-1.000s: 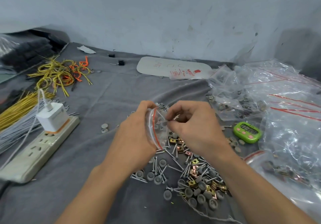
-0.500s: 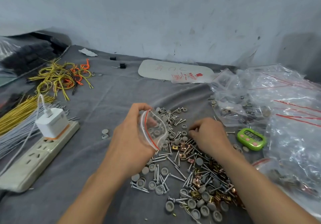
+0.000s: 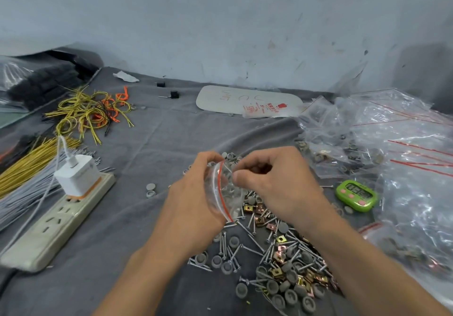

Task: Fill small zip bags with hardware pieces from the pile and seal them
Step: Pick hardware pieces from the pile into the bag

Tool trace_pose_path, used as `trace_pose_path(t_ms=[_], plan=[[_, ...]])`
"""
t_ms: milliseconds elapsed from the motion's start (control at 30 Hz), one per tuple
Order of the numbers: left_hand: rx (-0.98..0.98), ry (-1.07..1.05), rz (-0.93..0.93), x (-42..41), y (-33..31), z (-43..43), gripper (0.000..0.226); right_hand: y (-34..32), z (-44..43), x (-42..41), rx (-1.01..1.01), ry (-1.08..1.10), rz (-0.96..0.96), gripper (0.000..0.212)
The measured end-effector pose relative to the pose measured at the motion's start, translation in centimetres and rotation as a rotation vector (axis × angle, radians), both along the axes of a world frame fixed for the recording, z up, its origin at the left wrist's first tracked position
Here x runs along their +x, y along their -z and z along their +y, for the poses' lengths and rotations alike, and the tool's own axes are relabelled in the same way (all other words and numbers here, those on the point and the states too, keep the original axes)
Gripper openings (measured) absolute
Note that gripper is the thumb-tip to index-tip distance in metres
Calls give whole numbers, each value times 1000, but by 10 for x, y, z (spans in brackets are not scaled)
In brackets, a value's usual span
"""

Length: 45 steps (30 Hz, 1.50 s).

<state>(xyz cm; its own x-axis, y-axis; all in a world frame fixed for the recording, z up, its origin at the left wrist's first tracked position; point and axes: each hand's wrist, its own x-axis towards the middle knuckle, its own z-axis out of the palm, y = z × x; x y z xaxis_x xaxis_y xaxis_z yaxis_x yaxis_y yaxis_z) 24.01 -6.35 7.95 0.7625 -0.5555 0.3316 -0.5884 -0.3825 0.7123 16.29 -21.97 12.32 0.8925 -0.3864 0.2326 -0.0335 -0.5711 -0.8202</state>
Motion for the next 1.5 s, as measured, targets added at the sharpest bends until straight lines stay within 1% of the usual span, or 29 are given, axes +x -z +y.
trace_pose_path(t_ms=[67,100,133,200,233,300,333,400,467,533,733,800,867,933,1033,1100,1167,1200,1267,1300,1367,1433,1500], plan=[[-27,5,3,0,0,1,70,4,11,7,-30,-21,19,11],[-49,1,18,0,-1,2,70,5,10,9,-25,-2,5,7],[-75,-4,38,1,-2,4,70,5,4,11,-8,41,-23,4],[-111,-11,56,3,-3,6,71,7,-17,11,2,190,-60,10],[-114,-10,53,4,-3,7,71,11,-28,10,-27,264,-33,13],[-120,-7,53,6,-4,8,72,22,-44,11,-135,319,158,9],[-121,-6,54,7,-4,8,73,30,-48,13,-187,304,276,7],[-115,-8,50,7,-3,8,74,45,-51,15,-281,242,449,12],[-112,-14,43,7,-3,8,74,51,-50,17,-350,195,517,13],[-112,-17,38,6,-4,8,75,52,-48,18,-388,178,535,10],[-108,1,24,1,-8,8,81,48,-41,16,-451,139,547,15],[-127,28,40,-1,-9,7,89,47,-39,14,-453,134,544,17],[-158,75,89,-2,-10,7,103,47,-40,13,-445,141,523,20],[-235,139,186,-2,-11,7,111,46,-43,12,-393,152,500,23],[-412,259,324,1,-16,9,112,45,-47,9,-343,131,482,22],[-535,330,414,3,-21,12,110,41,-48,6,-369,99,508,16],[-621,324,441,4,-27,15,100,36,-46,6,-435,76,573,14],[-646,297,439,4,-30,16,99,33,-45,6,-464,78,610,15],[-673,213,408,4,-32,16,103,27,-42,7,-479,92,662,14],[-677,160,364,3,-33,17,103,26,-41,7,-473,94,670,11],[-664,5,201,2,-33,21,99,24,-40,5,-441,109,644,6],[-609,-188,-49,3,-31,27,87,23,-42,2,-373,153,523,10],[-440,-327,-270,5,-28,28,80,24,-44,0,-255,163,354,15]])
